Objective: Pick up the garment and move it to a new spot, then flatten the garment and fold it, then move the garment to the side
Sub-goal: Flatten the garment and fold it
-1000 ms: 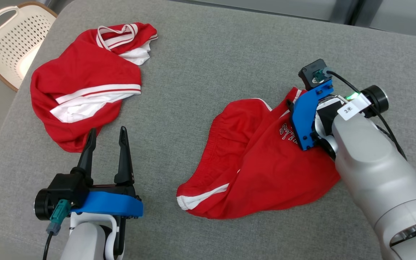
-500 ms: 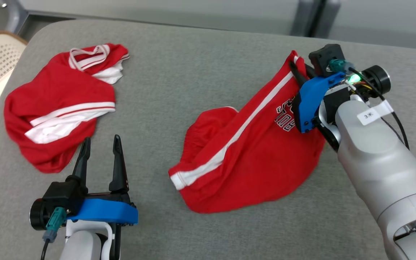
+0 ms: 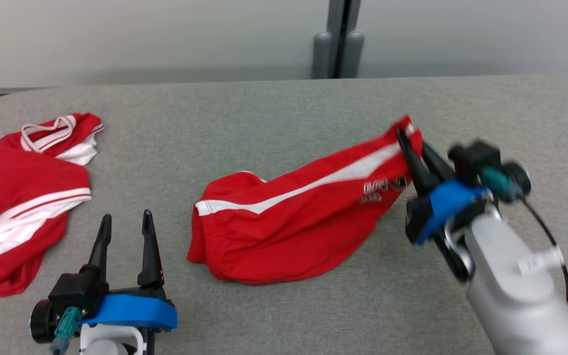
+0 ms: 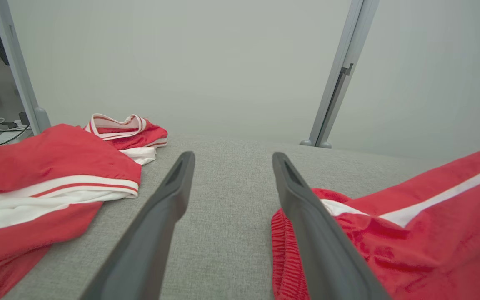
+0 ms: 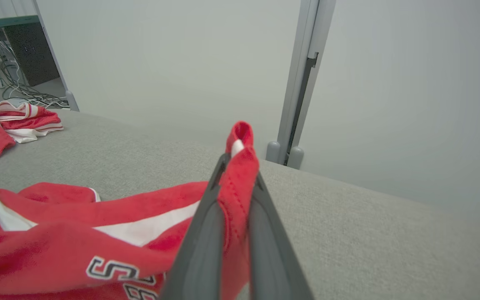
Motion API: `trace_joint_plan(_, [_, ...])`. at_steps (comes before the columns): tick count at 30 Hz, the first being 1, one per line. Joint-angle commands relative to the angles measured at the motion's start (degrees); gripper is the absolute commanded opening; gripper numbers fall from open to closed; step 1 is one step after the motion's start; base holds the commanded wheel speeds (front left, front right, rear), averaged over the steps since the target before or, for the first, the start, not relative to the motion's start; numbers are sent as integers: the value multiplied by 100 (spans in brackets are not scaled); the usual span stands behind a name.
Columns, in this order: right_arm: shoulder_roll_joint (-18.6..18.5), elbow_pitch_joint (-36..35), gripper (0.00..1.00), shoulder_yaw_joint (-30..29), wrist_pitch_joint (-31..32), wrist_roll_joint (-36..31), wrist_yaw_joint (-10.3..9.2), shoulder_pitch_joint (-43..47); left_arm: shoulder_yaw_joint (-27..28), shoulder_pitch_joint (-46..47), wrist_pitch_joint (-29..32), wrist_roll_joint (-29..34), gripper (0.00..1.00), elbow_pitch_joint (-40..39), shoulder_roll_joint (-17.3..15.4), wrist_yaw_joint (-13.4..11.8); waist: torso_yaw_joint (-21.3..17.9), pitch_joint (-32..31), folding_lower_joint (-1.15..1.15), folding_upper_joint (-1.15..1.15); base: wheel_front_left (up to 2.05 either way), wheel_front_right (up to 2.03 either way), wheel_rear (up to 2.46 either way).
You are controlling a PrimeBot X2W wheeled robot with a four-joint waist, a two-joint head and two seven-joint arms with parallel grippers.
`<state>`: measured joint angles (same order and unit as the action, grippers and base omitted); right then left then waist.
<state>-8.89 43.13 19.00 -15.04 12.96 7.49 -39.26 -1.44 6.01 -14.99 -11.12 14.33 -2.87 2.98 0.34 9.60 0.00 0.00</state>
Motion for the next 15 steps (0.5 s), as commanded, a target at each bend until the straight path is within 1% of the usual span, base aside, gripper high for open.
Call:
trace_joint_plan(1, [-58,-189,0,-57,-16,22,1,329,28,-57,-29,15,100,-25,-4,-4,-163,-136,0,0,0,0,0])
trace_joint_plan(5, [-83,-1258,0,-439,-18,30,1,1514,64,-176,-28,44,100,-43,-5,11,-305,-207,0,0,0,0,0])
trace_joint_plan(8, [26,-1820,0,-776,-18,84,2,2356,82,-233,-29,43,100,-52,-5,32,-365,-251,0,0,0,0,0])
trace_joint_plan(12, [182,-2153,0,-1122,-20,86,1,3199,45,-271,-29,63,100,-26,-5,54,-380,-319,0,0,0,0,0])
trace_joint_plan(15, [325,-2251,0,-1261,-20,132,2,3597,64,-296,-29,71,100,-24,-5,75,-400,-370,0,0,0,0,0])
